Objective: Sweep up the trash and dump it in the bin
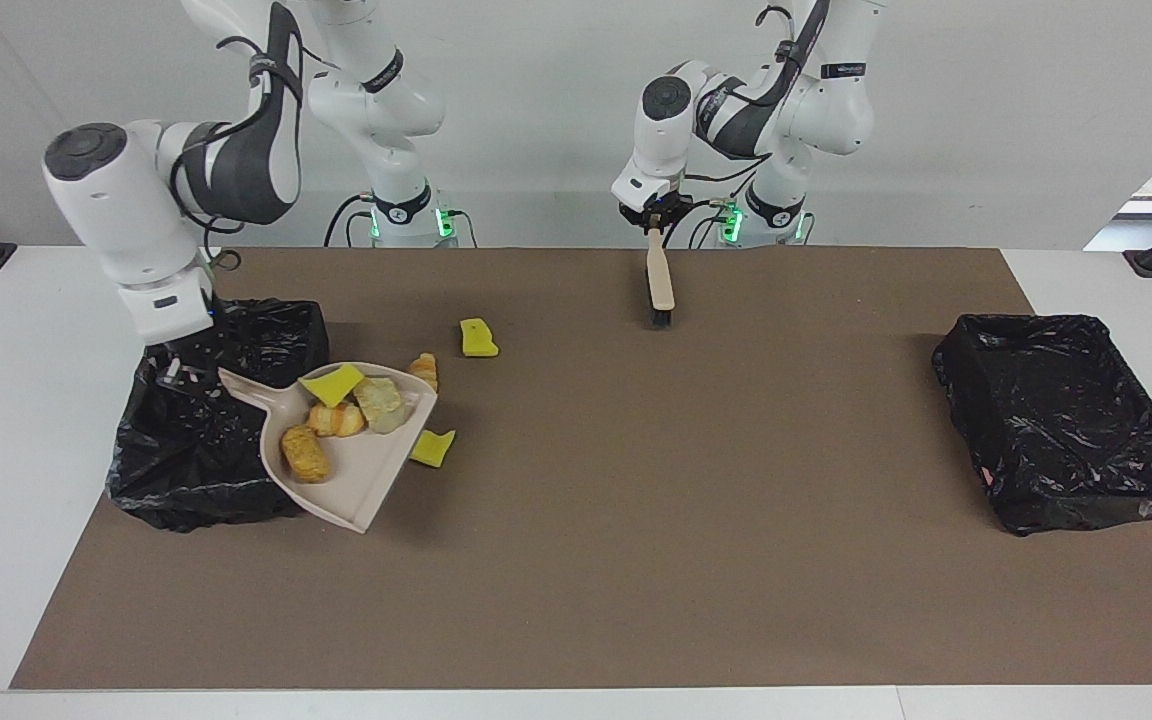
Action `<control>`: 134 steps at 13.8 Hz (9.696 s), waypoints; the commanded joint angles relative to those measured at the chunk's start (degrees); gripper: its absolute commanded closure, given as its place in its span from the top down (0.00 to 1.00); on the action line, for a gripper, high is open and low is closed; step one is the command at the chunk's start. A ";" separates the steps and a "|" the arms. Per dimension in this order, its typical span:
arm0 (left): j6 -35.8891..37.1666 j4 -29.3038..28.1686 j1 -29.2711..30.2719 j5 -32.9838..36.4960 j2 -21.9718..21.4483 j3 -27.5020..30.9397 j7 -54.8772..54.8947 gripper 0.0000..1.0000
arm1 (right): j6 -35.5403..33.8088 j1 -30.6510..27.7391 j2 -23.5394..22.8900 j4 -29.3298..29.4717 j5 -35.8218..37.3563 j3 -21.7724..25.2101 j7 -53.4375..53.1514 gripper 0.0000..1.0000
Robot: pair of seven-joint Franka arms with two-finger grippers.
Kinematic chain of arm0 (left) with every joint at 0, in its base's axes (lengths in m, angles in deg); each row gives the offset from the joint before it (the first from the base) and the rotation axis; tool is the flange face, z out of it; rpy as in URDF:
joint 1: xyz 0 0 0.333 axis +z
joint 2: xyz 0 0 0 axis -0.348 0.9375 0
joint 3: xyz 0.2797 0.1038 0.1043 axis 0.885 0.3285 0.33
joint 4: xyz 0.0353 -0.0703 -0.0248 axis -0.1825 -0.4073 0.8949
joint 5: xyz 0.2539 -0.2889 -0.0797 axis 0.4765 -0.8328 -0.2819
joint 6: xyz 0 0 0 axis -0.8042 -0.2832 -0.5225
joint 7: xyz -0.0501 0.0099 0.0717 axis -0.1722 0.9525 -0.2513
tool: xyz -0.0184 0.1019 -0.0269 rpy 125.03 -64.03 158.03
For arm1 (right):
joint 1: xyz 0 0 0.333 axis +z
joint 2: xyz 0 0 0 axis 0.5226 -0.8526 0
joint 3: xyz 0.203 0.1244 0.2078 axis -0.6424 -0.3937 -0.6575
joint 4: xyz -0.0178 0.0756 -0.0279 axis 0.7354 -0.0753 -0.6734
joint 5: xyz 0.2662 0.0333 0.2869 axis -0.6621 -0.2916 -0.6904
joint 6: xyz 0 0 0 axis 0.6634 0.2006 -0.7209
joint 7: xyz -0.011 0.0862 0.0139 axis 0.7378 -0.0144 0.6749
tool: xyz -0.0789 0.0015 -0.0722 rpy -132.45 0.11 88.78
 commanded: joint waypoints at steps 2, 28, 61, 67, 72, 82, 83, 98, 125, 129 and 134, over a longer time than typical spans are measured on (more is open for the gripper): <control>-1.64 -0.71 0.59 -1.11 1.07 0.09 0.62 0.26 | -0.30 -5.69 -0.25 3.81 0.37 -0.14 2.08 0.00; 24.55 54.31 32.93 13.22 19.08 1.24 34.27 1.00 | -0.56 -7.03 2.47 1.61 34.74 -0.93 -4.33 0.00; 37.47 69.16 40.14 14.45 20.31 11.78 48.61 1.00 | -9.53 15.19 4.24 0.47 5.39 -9.63 -52.45 0.00; 37.47 69.16 40.14 14.45 20.31 11.78 48.61 1.00 | 0.56 25.30 -3.84 0.73 0.30 -9.72 -65.68 0.00; 37.47 69.16 40.14 14.45 20.31 11.78 48.61 1.00 | 8.31 32.86 -10.44 2.23 -1.82 -9.98 -73.89 0.00; 37.47 69.16 40.14 14.53 20.31 11.78 48.69 1.00 | 11.12 45.00 -19.05 8.55 6.70 -9.63 -123.93 0.00; 37.47 69.16 40.14 14.54 20.31 11.78 48.61 1.00 | 11.21 45.70 -19.93 9.08 6.79 -9.63 -127.09 0.00; 37.47 69.16 40.14 14.54 20.31 11.78 48.61 1.00 | 1.65 40.63 -12.92 11.81 9.52 -9.36 -122.49 1.00; -13.40 34.36 14.92 13.92 29.09 10.46 22.68 1.00 | -20.52 11.08 3.44 10.93 -0.68 -9.10 -82.21 1.00; -17.46 35.15 14.74 13.92 32.44 10.46 22.76 1.00 | -20.43 11.25 4.23 9.70 -0.77 -9.28 -82.29 1.00; -16.41 36.02 14.56 14.09 32.62 10.46 23.20 0.40 | -19.73 11.96 5.72 7.42 -4.61 -9.28 -82.56 1.00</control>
